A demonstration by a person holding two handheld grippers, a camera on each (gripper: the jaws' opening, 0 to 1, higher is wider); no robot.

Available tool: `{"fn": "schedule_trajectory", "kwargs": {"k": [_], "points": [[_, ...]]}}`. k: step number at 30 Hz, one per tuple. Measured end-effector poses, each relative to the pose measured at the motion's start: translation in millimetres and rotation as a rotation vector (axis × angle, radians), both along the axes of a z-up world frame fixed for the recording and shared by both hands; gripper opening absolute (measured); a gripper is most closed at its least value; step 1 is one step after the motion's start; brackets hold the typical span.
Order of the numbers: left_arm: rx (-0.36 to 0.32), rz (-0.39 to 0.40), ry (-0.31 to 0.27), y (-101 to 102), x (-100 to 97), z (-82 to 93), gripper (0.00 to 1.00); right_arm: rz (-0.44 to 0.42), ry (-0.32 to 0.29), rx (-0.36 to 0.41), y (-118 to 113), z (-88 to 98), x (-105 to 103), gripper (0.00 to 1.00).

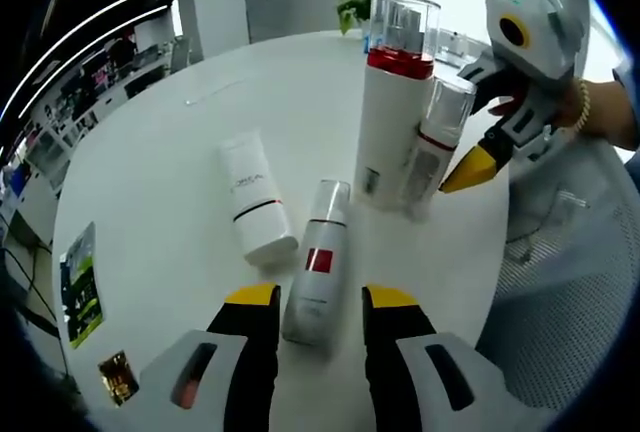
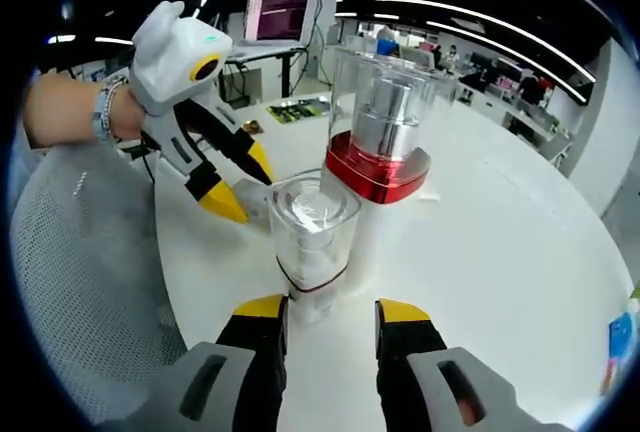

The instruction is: Arrange the skincare products in the storage area until every visible bottle or jar stands upright without overlapping.

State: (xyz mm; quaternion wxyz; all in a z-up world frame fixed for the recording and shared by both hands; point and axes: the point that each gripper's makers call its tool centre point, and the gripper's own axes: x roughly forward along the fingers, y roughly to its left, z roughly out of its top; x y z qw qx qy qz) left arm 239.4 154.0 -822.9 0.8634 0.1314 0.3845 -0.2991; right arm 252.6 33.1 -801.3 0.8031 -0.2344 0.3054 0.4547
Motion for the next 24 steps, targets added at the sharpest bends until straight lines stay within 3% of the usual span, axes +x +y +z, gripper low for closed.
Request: {"fn": "schedule_trajectory", "kwargs": {"k": [8,16,20,24], "points": [[0.015,0.002,0.002,1.4,0.0,-2.6,0.27,0.005,-0.003,-0.006,-0.5,-1.0,-0.2,0.28],[0.082,-0.020,0.037,3.1,-5.9,-19.9,0.21,0.042,0.008,-0.034,0.3,-6.6,-5.6,0.29],[0.071,-0.022,0.026,2.5,-5.0,-17.0,0.18,0.053,0.000,-0.049,-0.2,-7.3,-6.2,0.29],[0.104,-0.055,-0.014,2.0,-4.7,-8.8,0.17,0.049,0.003,-0.046,-1.1,-6.9,-5.9,0.29]]}}
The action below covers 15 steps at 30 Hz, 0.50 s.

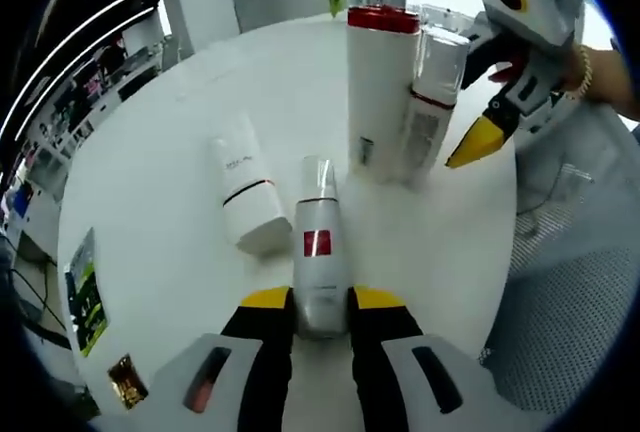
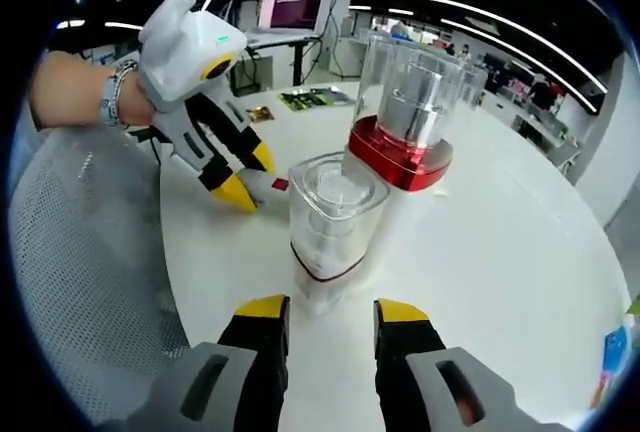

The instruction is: Arrange the skincare products in the storage area until every visible bottle or jar stands upright without overlapping.

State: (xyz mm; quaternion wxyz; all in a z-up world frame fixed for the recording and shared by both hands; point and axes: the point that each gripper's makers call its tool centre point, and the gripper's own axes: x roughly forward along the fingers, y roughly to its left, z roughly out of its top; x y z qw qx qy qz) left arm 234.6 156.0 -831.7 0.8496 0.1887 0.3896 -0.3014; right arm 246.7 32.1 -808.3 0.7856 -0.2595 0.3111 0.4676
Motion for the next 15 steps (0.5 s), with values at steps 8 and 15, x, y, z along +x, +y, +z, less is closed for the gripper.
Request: {"fn": "schedule_trajectory", "kwargs": {"k": [8,15], "points": [[-0.141,0.023,-0.036,-7.3,7.0,24.0,0.17,-0.003,0.027,0.001,-1.0,-2.9,-2.3,0.31],[-0.281,0.070,-0.057,-10.8,11.8,45.0,0.16,-0.051,0.042,0.054,-6.6,6.1,1.9,0.34]]}}
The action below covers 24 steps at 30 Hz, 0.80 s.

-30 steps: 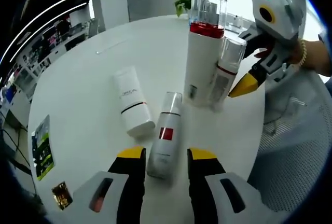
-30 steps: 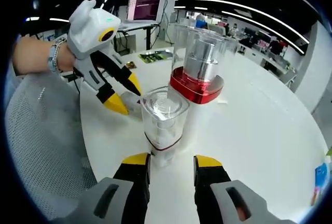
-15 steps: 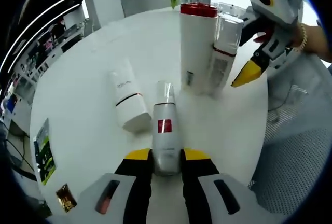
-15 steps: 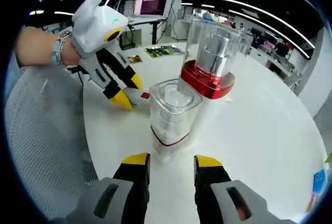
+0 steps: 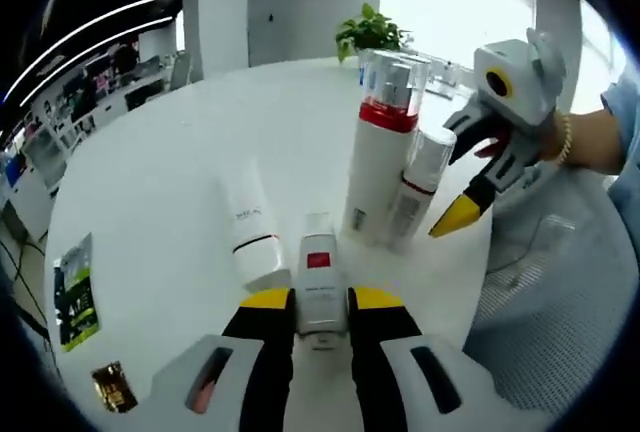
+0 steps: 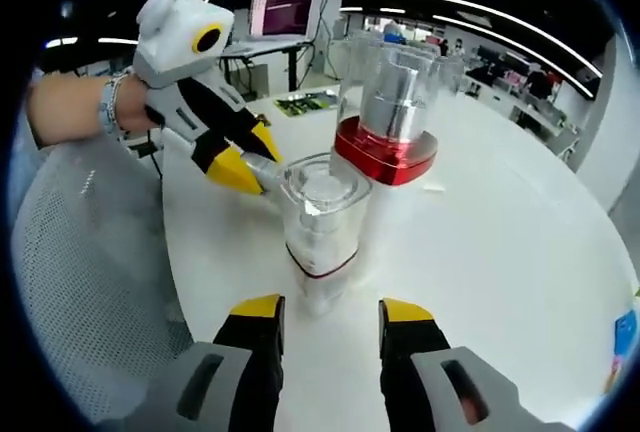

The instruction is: Arrange the skincare products in the storage area until every visible bottle or jar stands upright without overlapping.

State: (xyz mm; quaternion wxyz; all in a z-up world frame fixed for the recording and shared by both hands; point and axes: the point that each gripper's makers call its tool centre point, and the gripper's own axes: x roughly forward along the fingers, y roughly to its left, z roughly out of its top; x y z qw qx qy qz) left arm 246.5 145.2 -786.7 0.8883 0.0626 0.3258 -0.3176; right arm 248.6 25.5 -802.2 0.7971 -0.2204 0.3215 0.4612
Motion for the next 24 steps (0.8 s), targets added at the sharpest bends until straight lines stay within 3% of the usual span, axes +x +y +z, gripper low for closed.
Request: {"fn": "schedule_trajectory", "kwargs": {"k": [3,7,13,19,22,24], "points": [[-0.057,0.036,-0.017,2.0,4.1,9.6,0.16,-0.051,0.013,0.079,-2.6,11.2,2.3,0.35],[-0.136,0.073,-0.034,4.2,7.6,22.0,0.16,-0.067,0.006,0.107,-5.1,19.8,3.6,0.35],[-0.286,0.151,-0.075,13.2,11.7,49.4,0.15,-0.148,-0.021,0.242,-3.7,51.5,10.5,0.38],[-0.357,0.190,-0.103,20.9,12.7,64.0,0.15,-0.155,-0.081,0.323,-5.2,79.2,10.3,0.38],[-0.397,0.200,-0.119,21.7,11.9,72.3,0.15,-0.175,-0.066,0.373,-7.9,89.0,6.5,0.38],[-0.417,0.202,-0.134,21.9,11.3,78.1,0.15,-0.200,-0.088,0.397,-10.8,97.1,7.4,0.37]]}}
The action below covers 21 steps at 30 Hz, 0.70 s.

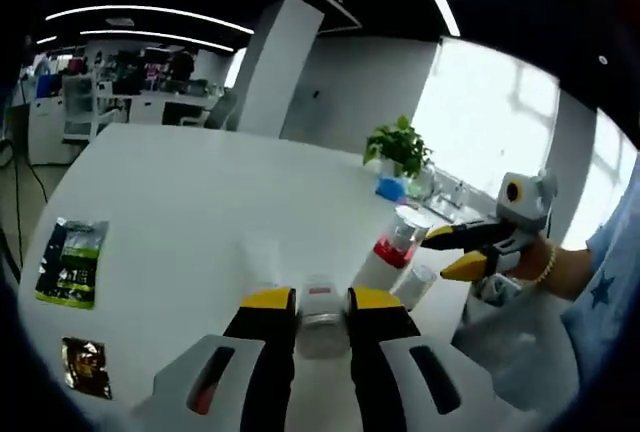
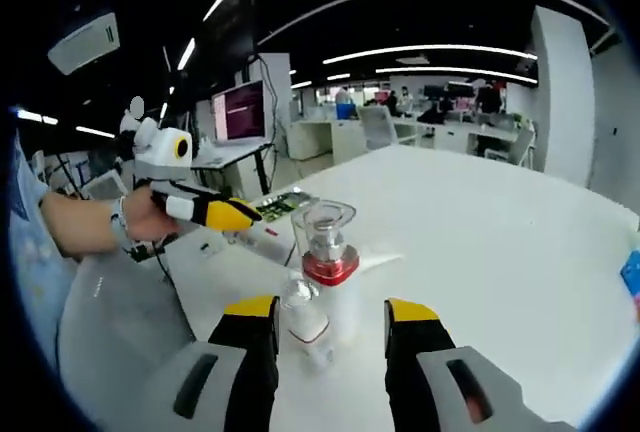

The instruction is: Arrange the skincare products in the storage area until every visible bottle or jar stands upright without overlapping.

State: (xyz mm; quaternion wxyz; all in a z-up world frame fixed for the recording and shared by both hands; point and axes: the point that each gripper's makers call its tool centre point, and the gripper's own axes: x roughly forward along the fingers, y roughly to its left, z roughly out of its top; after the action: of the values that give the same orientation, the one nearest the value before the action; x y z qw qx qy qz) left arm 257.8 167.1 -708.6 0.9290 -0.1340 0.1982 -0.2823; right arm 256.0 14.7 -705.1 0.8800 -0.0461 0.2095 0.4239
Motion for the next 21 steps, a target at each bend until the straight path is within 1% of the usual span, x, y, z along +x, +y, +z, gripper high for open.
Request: {"fn": "schedule_trajectory", "kwargs": {"k": [1,2,3,4,5,6,7,8,9,10,11,12,13,15,16,17,19,20,21], "points": [[-0.018,0.003,-0.011,-0.2,-0.3,4.2,0.15,-0.024,-0.050,0.027,-1.5,13.0,2.2,0.36],[-0.068,0.006,-0.029,-1.5,-0.9,12.5,0.15,-0.026,-0.069,0.054,0.0,22.0,0.7,0.35],[-0.093,0.009,-0.037,-1.3,-1.8,17.1,0.15,-0.023,-0.066,0.112,4.8,35.0,-4.1,0.34],[-0.112,0.009,-0.059,-0.8,-3.1,23.9,0.15,-0.011,-0.057,0.151,9.3,42.7,-8.2,0.34],[-0.116,0.012,-0.068,0.1,-4.2,27.2,0.15,0.015,-0.032,0.204,17.9,52.2,-15.3,0.33],[-0.132,0.023,-0.083,1.2,-3.9,32.1,0.15,0.031,-0.016,0.220,22.6,55.6,-19.4,0.31],[-0.162,0.026,-0.100,2.3,-4.9,38.9,0.15,0.037,-0.008,0.226,24.7,57.1,-21.1,0.30],[-0.188,0.031,-0.105,3.3,-5.5,43.1,0.15,0.051,0.007,0.235,29.5,59.2,-25.1,0.27],[-0.221,0.042,-0.122,6.2,-6.1,49.9,0.15,0.092,0.041,0.266,43.1,61.8,-35.0,0.25],[-0.233,0.043,-0.132,7.7,-7.2,53.2,0.15,0.131,0.067,0.266,50.8,60.0,-42.2,0.25],[-0.259,0.051,-0.144,10.0,-9.1,58.7,0.15,0.156,0.096,0.273,57.5,58.5,-47.9,0.27],[-0.279,0.051,-0.153,10.4,-11.2,62.7,0.15,0.187,0.132,0.272,68.0,52.7,-54.3,0.29],[-0.310,0.044,-0.165,9.7,-14.5,68.8,0.15,0.201,0.150,0.268,73.6,48.7,-56.6,0.31],[-0.334,0.043,-0.178,9.0,-18.5,75.5,0.15,0.216,0.187,0.282,85.4,43.6,-59.0,0.31],[-0.341,0.038,-0.191,7.9,-20.6,79.3,0.15,0.223,0.223,0.311,92.5,43.5,-60.4,0.32],[-0.348,0.029,-0.197,6.1,-23.6,82.7,0.15,0.229,0.241,0.322,95.6,43.6,-60.4,0.34],[-0.364,0.009,-0.210,1.5,-29.4,88.1,0.15,0.213,0.266,0.385,99.4,50.7,-53.1,0.40],[-0.370,0.000,-0.211,-0.5,-31.8,89.4,0.15,0.207,0.277,0.406,99.8,53.4,-50.6,0.41],[-0.372,-0.018,-0.219,-3.5,-34.9,91.0,0.16,0.195,0.283,0.450,99.0,60.2,-46.7,0.41]]}}
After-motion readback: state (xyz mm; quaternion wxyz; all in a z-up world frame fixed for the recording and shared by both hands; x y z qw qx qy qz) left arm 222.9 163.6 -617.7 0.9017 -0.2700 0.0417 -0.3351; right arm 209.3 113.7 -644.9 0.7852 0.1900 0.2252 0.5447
